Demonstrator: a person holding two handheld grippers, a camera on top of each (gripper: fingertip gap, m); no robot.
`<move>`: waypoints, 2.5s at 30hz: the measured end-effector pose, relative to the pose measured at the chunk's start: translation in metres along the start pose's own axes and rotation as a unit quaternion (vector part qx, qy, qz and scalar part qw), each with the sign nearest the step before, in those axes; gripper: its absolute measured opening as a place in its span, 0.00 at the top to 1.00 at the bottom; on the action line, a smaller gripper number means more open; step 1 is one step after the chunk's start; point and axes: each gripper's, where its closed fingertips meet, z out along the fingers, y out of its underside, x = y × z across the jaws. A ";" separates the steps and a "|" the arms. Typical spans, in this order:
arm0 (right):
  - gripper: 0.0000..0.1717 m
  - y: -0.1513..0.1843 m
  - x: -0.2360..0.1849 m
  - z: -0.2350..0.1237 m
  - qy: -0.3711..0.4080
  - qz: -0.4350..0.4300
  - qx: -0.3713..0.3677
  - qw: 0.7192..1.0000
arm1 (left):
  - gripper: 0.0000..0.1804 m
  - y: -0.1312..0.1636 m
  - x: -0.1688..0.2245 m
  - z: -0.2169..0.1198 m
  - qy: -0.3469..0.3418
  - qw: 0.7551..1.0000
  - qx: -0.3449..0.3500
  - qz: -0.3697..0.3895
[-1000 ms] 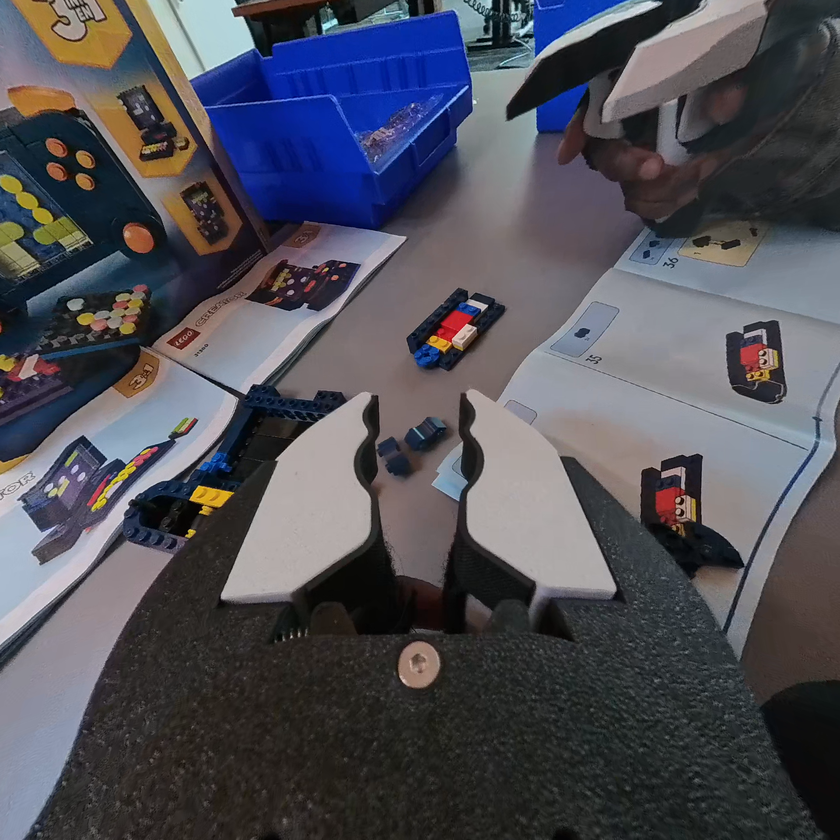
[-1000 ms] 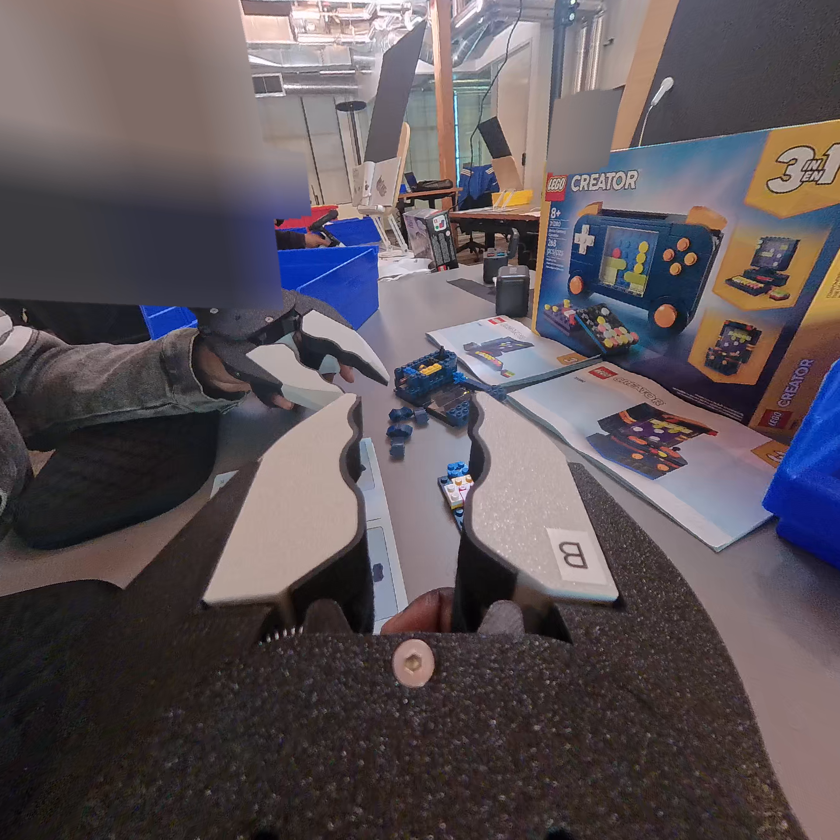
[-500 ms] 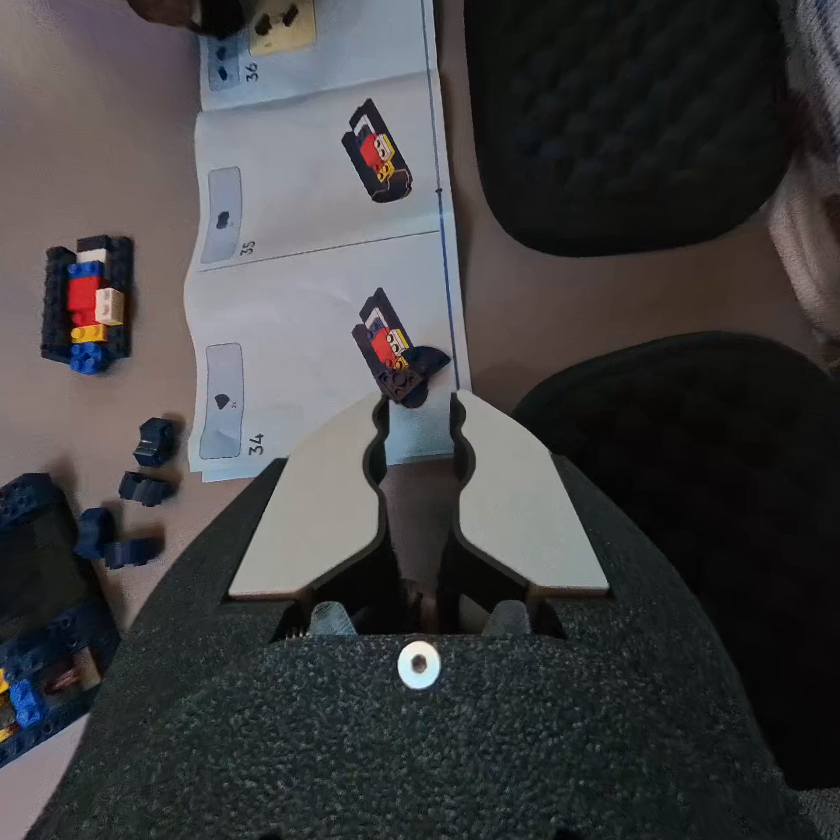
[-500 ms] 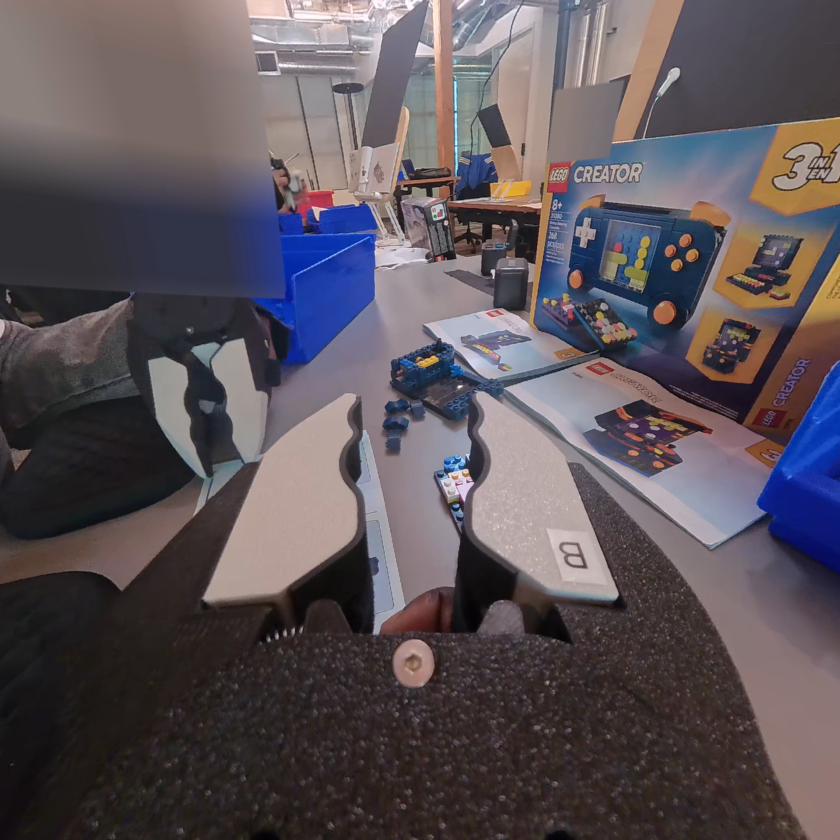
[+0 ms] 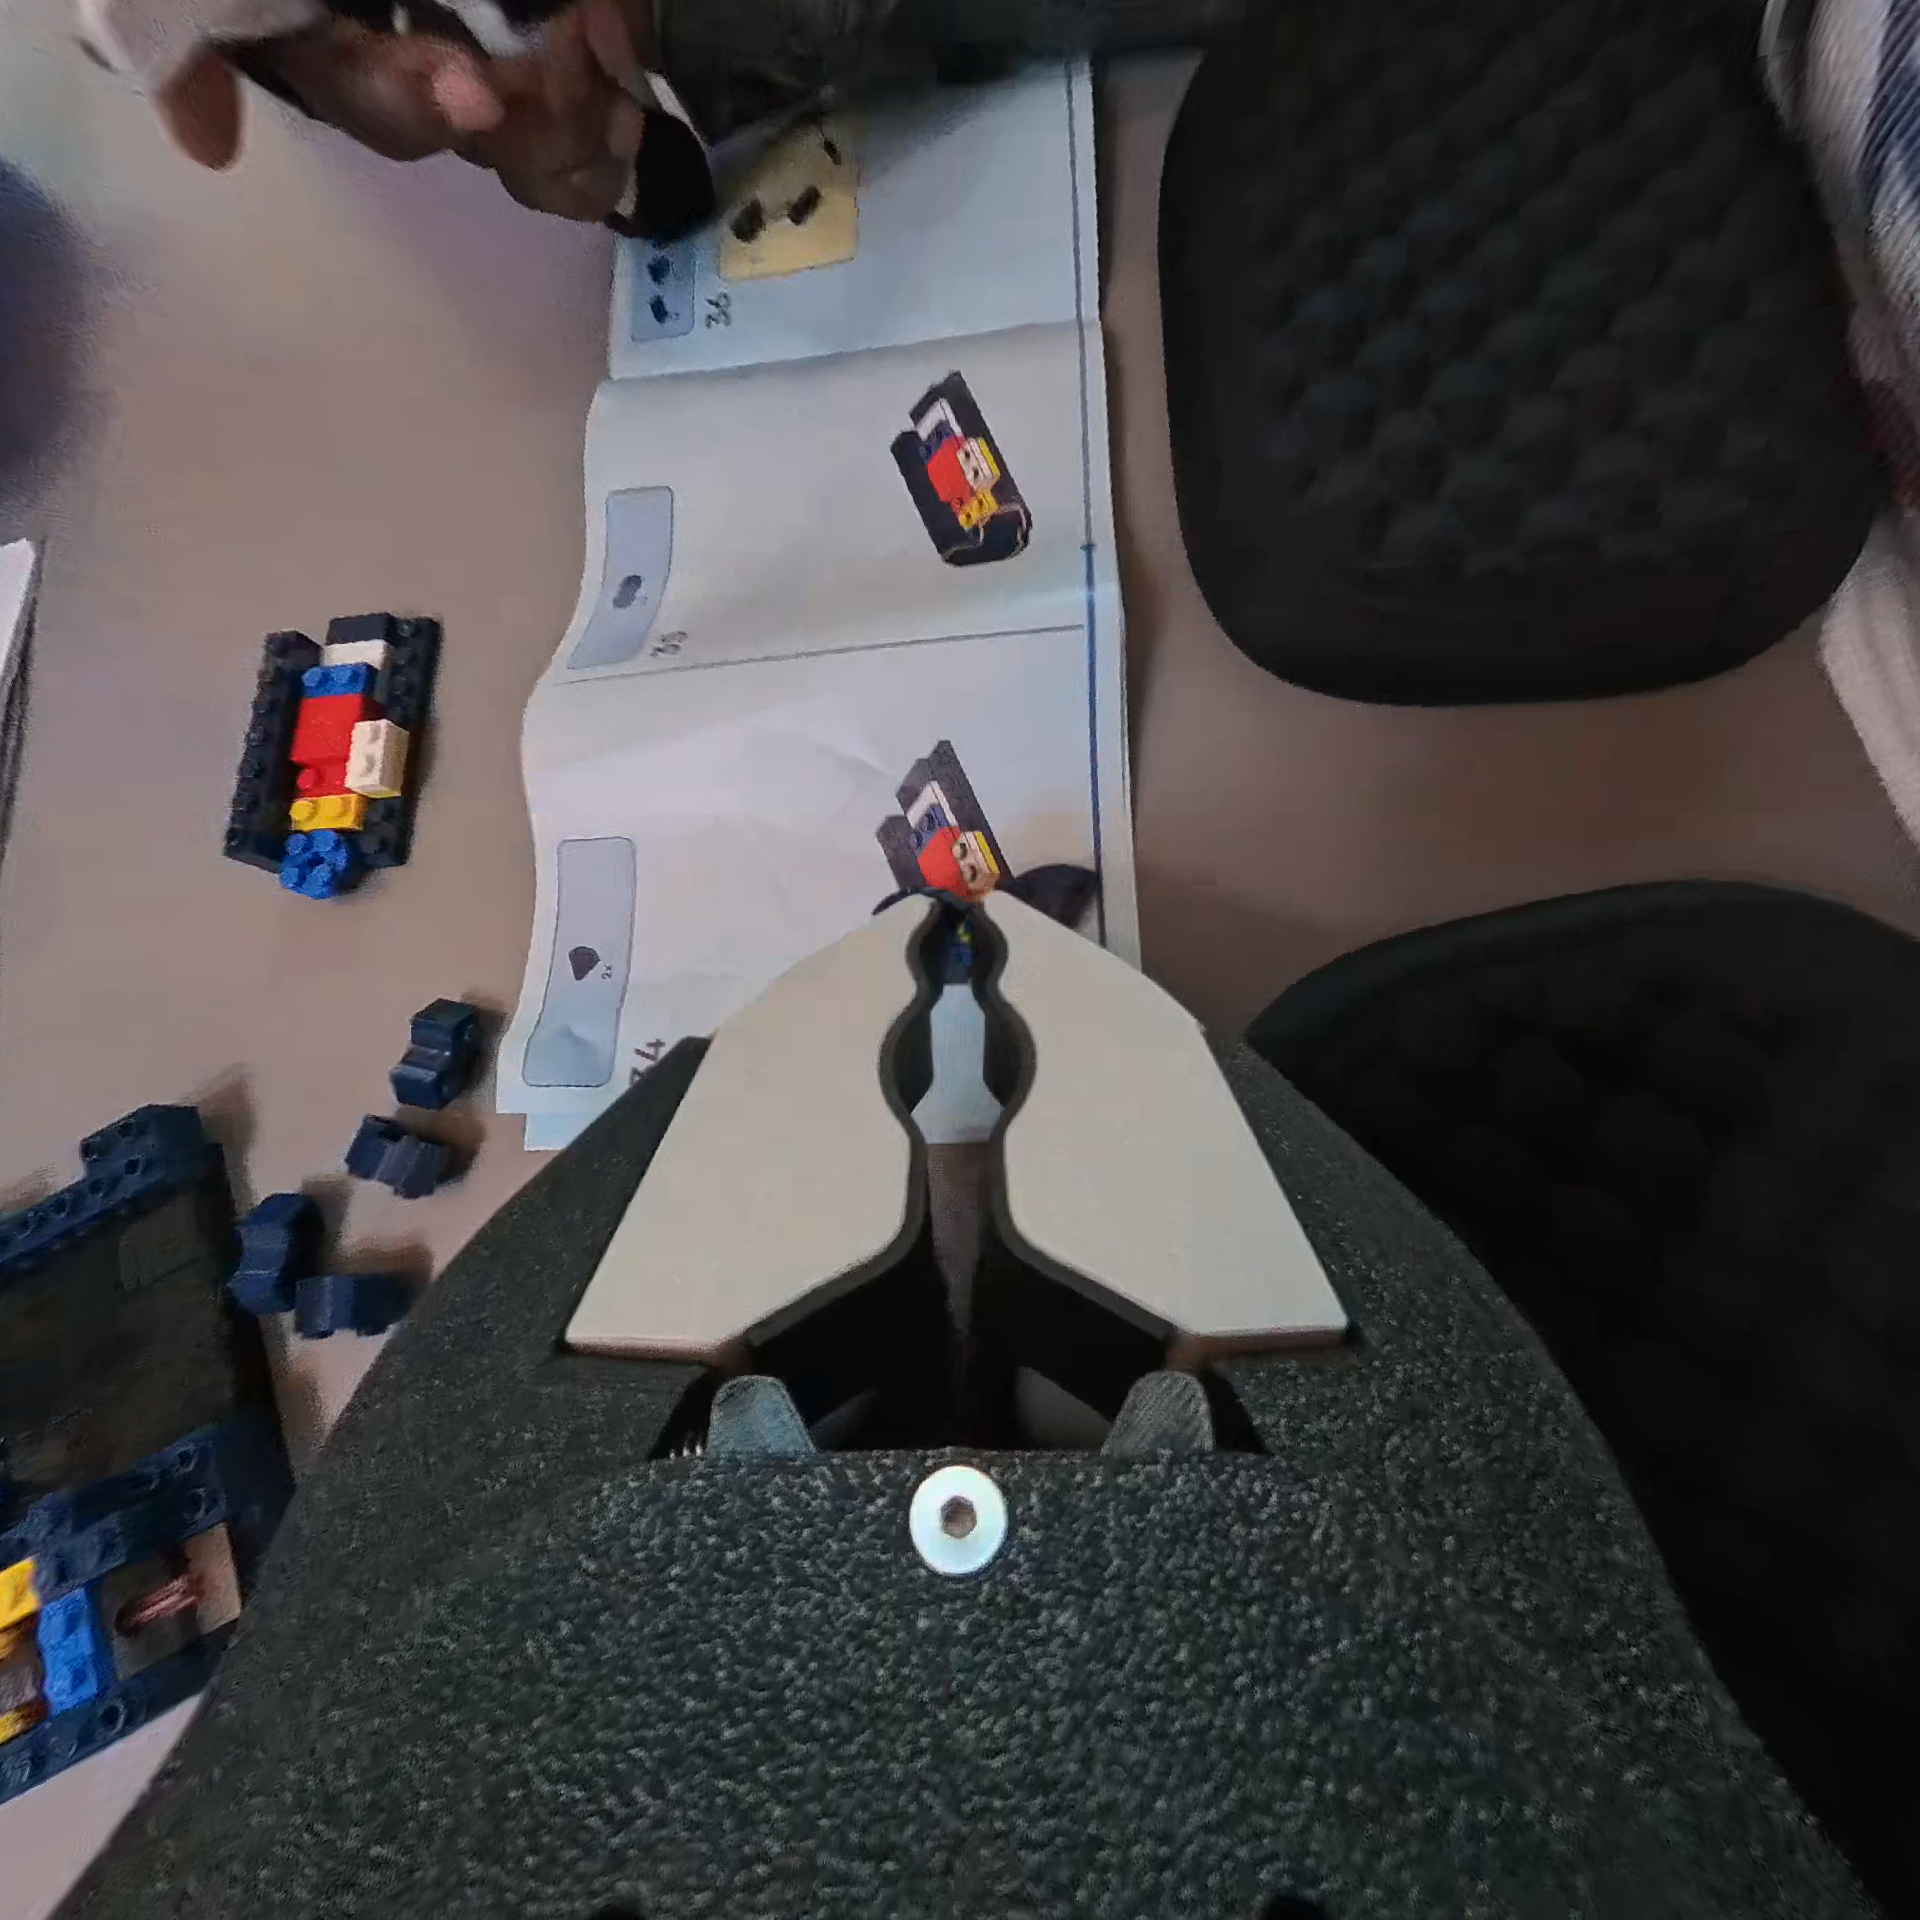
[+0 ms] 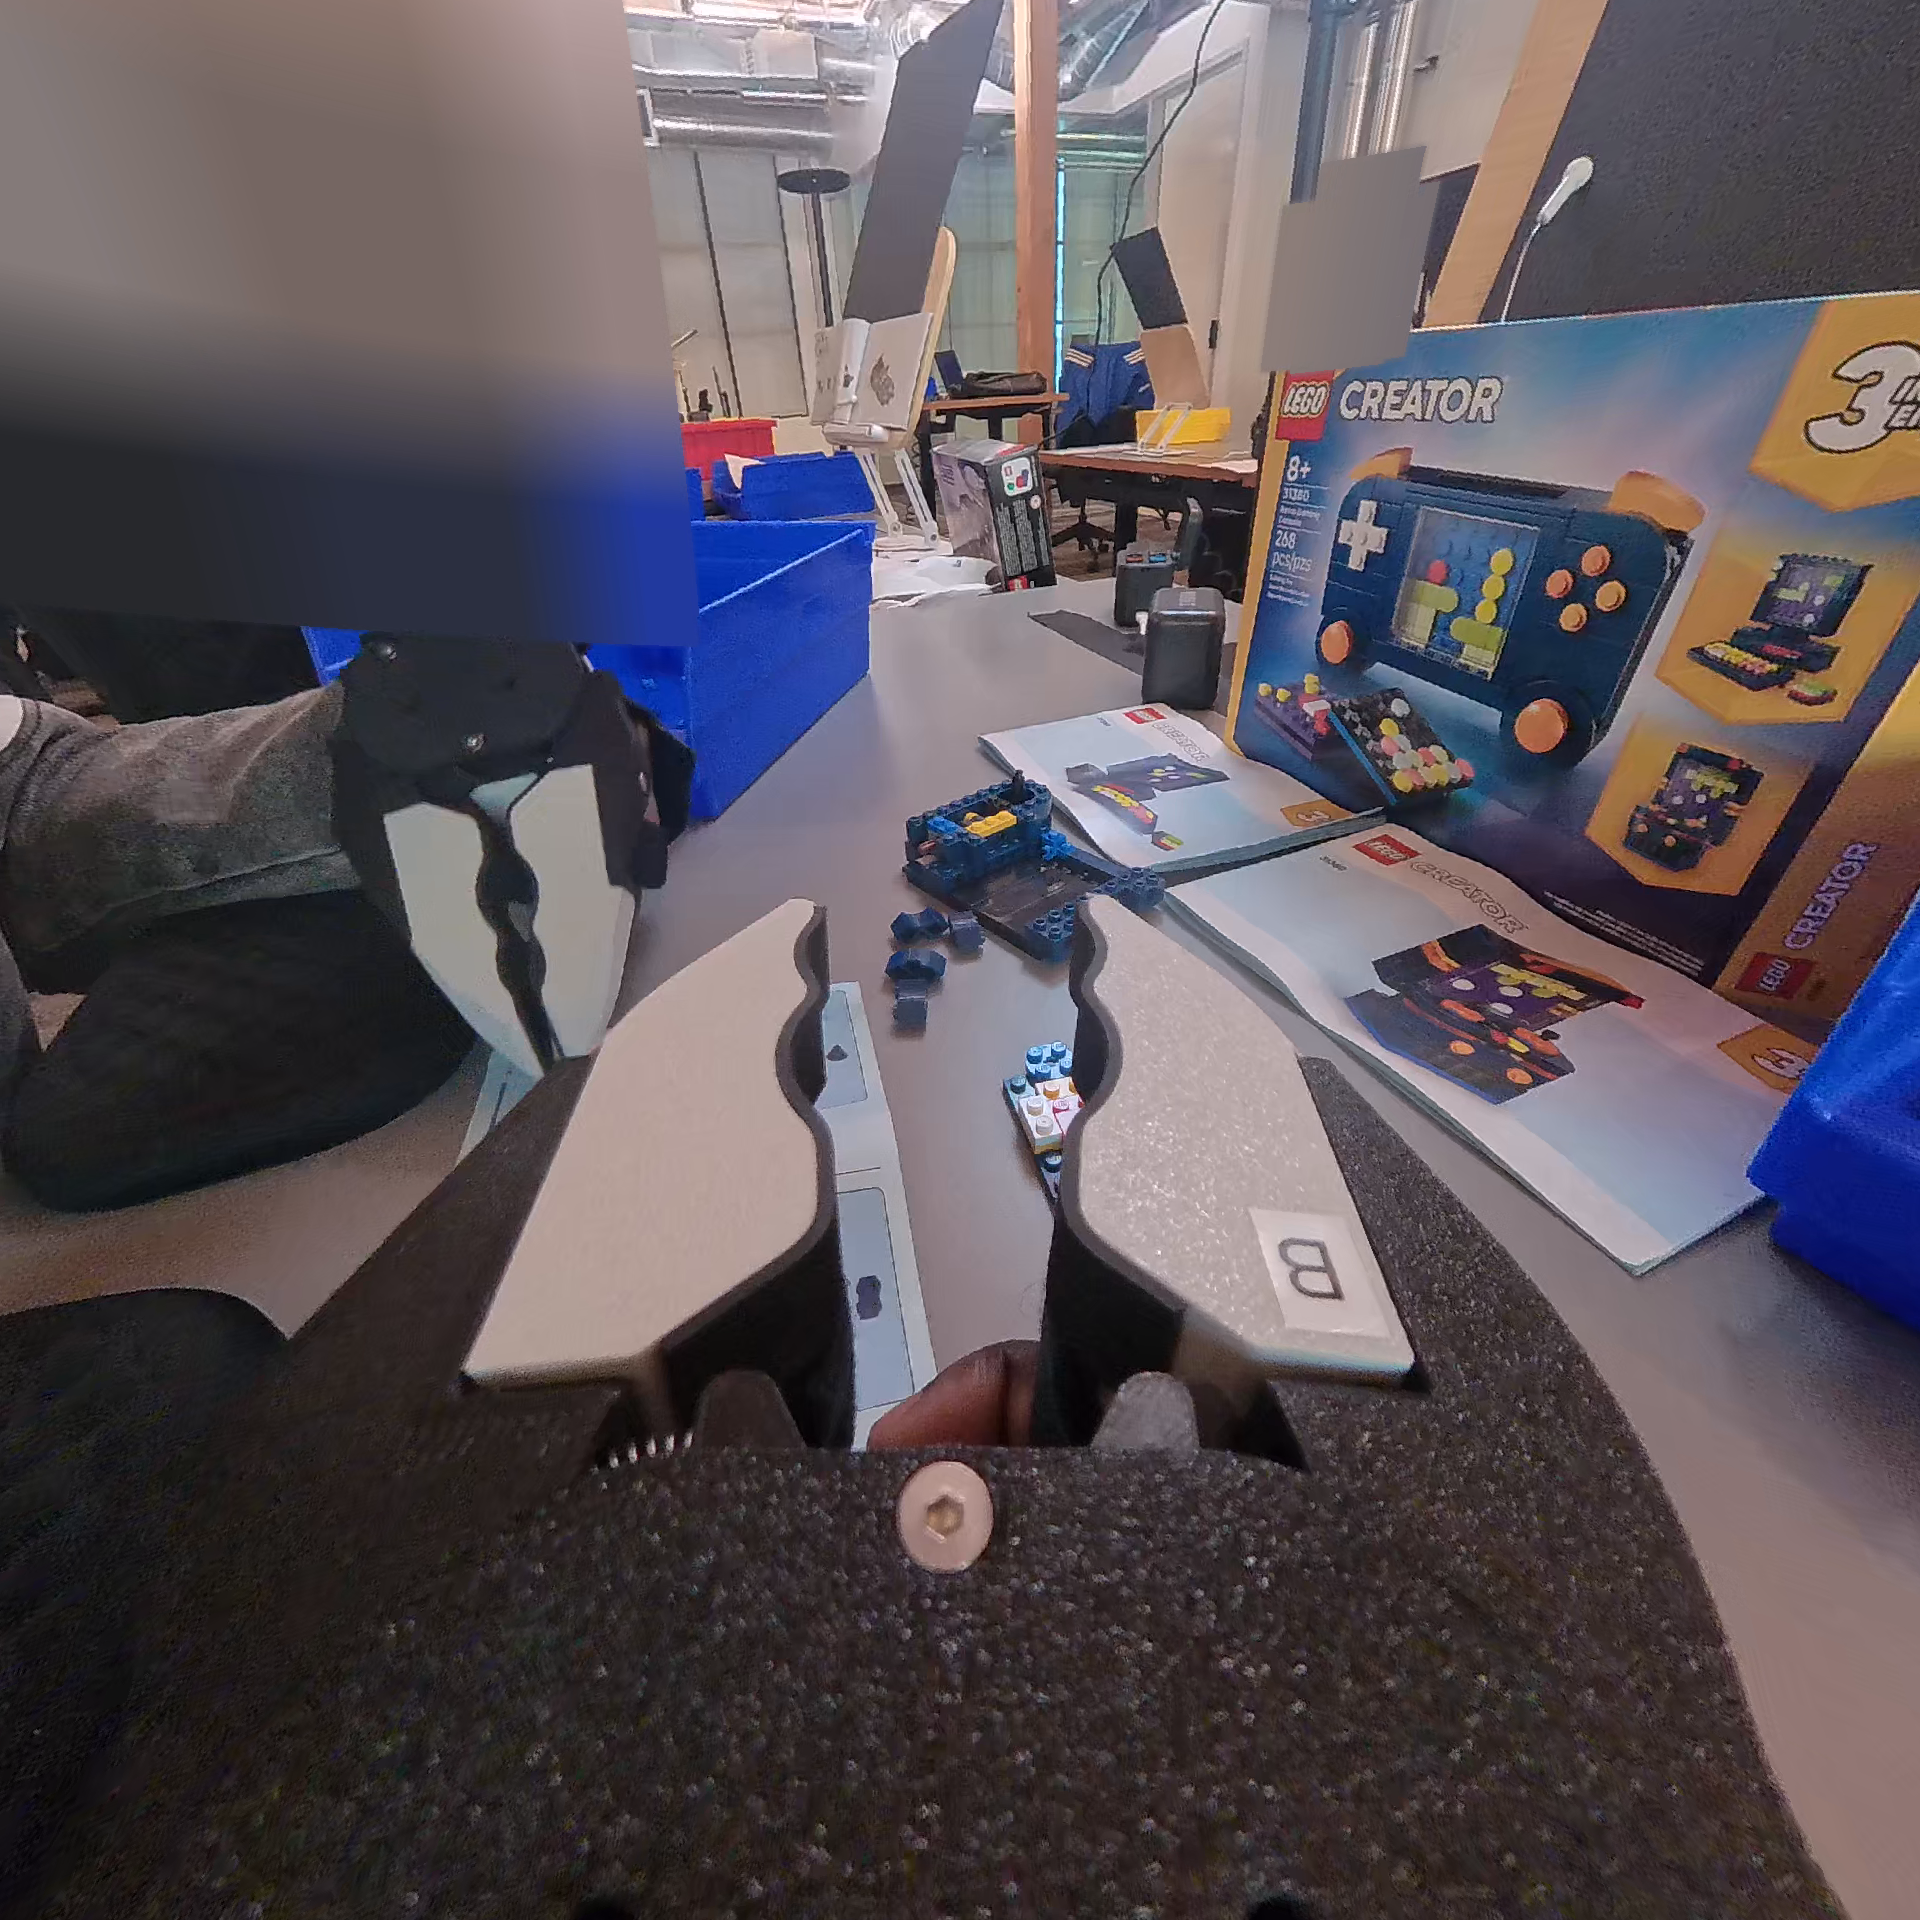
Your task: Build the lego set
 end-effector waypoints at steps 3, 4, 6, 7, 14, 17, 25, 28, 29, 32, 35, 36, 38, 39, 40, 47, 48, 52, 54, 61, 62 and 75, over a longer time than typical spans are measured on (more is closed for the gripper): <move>0.74 -0.001 -0.002 0.001 -0.003 -0.002 0.002 1.000 | 0.98 -0.015 -0.014 -0.014 -0.021 0.996 0.068 -0.051; 0.74 -0.001 -0.003 0.001 -0.003 -0.003 0.002 1.000 | 0.98 -0.020 -0.018 -0.018 -0.024 0.993 0.089 -0.075; 0.76 -0.003 -0.007 0.003 -0.007 -0.009 0.005 1.000 | 0.98 -0.033 -0.031 -0.026 -0.035 0.977 0.155 -0.143; 0.78 -0.006 -0.011 0.005 -0.011 -0.017 0.012 1.000 | 0.98 -0.044 -0.037 -0.032 -0.028 0.960 0.207 -0.184; 0.81 -0.035 -0.082 0.033 -0.068 -0.134 0.095 0.984 | 0.98 -0.089 -0.054 -0.078 0.155 0.753 0.483 -0.419; 0.82 -0.031 -0.091 0.042 -0.048 -0.194 0.080 0.977 | 0.98 -0.090 -0.055 -0.081 0.194 0.712 0.504 -0.449; 0.89 -0.020 -0.081 0.053 0.004 -0.194 0.039 0.980 | 0.98 -0.090 -0.055 -0.074 0.190 0.705 0.506 -0.458; 0.91 -0.019 -0.080 0.053 0.009 -0.202 0.030 0.979 | 0.98 -0.089 -0.055 -0.072 0.187 0.708 0.504 -0.457; 0.91 -0.017 -0.080 0.053 0.008 -0.208 0.024 0.978 | 0.98 -0.089 -0.055 -0.071 0.186 0.711 0.501 -0.457; 0.91 -0.012 -0.081 0.050 -0.006 -0.246 -0.002 0.969 | 0.96 -0.086 -0.053 -0.068 0.181 0.734 0.475 -0.451; 0.91 0.008 -0.076 0.045 -0.020 -0.358 -0.086 0.930 | 0.93 -0.073 -0.058 -0.062 0.115 0.793 0.414 -0.432; 0.91 0.015 -0.070 0.043 -0.016 -0.399 -0.120 0.909 | 0.92 -0.064 -0.061 -0.056 0.075 0.823 0.372 -0.423; 0.91 0.025 -0.061 0.038 -0.017 -0.465 -0.182 0.866 | 0.90 -0.051 -0.064 -0.045 0.008 0.873 0.288 -0.393; 0.91 0.027 -0.058 0.036 -0.023 -0.493 -0.206 0.845 | 0.90 -0.050 -0.063 -0.042 -0.005 0.886 0.263 -0.381; 0.91 0.029 -0.057 0.034 -0.034 -0.516 -0.225 0.826 | 0.91 -0.053 -0.061 -0.040 -0.007 0.892 0.251 -0.375; 0.91 0.022 -0.061 0.037 -0.090 -0.565 -0.242 0.784 | 0.96 -0.062 -0.064 -0.026 -0.008 0.918 0.190 -0.349; 0.91 0.022 -0.061 0.037 -0.093 -0.566 -0.244 0.782 | 0.96 -0.063 -0.062 -0.025 -0.004 0.920 0.187 -0.345; 0.92 0.028 -0.061 0.035 -0.112 -0.552 -0.243 0.790 | 0.96 -0.063 -0.058 -0.021 0.019 0.919 0.185 -0.349; 0.92 0.032 -0.060 0.034 -0.120 -0.550 -0.248 0.789 | 0.95 -0.059 -0.056 -0.017 0.030 0.916 0.178 -0.359; 0.94 0.039 -0.047 0.037 -0.130 -0.540 -0.266 0.788 | 0.98 -0.054 -0.063 -0.006 0.033 0.911 0.180 -0.368; 0.94 0.041 -0.045 0.037 -0.135 -0.530 -0.270 0.792 | 0.98 -0.051 -0.065 -0.005 0.026 0.912 0.174 -0.370; 0.94 0.095 -0.003 0.030 -0.062 -0.206 -0.451 0.866 | 0.92 -0.020 -0.067 -0.018 -0.045 0.923 0.159 -0.347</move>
